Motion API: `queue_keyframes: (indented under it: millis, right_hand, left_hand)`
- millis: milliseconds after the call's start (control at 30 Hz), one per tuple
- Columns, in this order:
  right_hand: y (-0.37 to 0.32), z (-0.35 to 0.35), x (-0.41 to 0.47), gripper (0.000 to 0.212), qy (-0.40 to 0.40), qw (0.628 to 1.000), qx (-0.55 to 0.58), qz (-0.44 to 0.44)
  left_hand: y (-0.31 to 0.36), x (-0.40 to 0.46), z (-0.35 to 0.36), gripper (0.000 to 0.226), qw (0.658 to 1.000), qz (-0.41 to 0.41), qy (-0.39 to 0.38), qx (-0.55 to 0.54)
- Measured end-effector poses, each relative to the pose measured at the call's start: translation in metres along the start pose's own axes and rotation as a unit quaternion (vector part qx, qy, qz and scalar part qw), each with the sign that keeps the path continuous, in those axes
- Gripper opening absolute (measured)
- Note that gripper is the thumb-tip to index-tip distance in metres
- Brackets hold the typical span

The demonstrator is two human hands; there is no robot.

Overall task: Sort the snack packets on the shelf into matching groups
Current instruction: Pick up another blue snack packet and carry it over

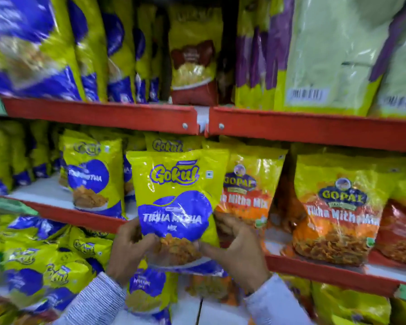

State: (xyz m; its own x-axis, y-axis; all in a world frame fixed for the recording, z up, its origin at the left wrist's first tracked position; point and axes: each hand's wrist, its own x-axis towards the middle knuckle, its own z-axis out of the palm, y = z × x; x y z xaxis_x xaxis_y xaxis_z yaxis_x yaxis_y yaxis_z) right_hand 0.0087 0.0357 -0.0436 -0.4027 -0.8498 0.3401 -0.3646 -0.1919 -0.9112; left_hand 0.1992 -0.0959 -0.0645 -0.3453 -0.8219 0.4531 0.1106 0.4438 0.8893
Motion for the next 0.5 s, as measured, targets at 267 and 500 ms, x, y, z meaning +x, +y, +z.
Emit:
queue_keyframes:
  millis: [267,500]
  right_hand:
    - [-0.009,0.08,0.078,0.058,0.049,0.998,-0.048,-0.003]
    - [0.003,0.088,0.105,0.051,0.052,0.992,-0.101,0.048]
  left_hand:
    - [0.002,0.094,-0.046,0.03,0.996,0.023,0.039,0.073]
    - [-0.041,0.129,-0.041,0.032,0.996,-0.041,-0.008,0.076]
